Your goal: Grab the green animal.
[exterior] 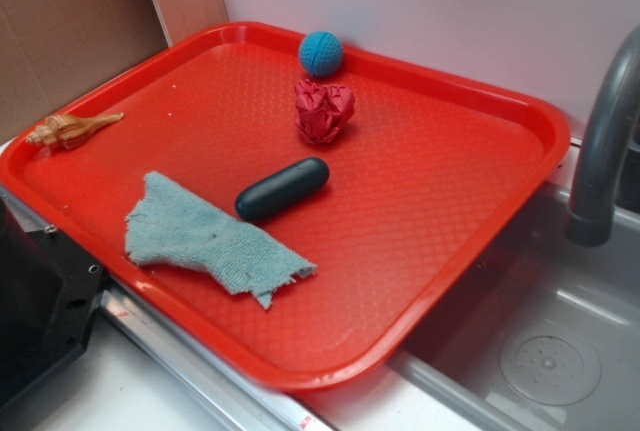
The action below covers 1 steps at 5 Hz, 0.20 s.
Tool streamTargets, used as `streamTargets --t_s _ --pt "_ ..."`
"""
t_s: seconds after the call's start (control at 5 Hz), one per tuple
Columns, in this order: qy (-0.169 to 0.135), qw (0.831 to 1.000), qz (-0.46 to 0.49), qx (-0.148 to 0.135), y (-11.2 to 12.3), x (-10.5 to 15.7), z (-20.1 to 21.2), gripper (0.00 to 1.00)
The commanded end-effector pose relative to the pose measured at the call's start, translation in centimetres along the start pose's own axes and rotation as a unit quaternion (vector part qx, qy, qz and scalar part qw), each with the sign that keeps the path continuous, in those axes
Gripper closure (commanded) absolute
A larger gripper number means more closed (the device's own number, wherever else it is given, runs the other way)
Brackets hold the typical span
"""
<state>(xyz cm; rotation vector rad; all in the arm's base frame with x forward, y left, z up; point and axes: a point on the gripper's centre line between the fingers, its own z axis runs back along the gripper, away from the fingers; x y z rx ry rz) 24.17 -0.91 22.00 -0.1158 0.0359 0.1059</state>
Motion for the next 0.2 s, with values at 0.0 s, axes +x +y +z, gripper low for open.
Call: streamTargets --t_s 0.0 --pt "-0.065 0.996 -0.052 0.025 -1.14 -1.43 2.85 1.00"
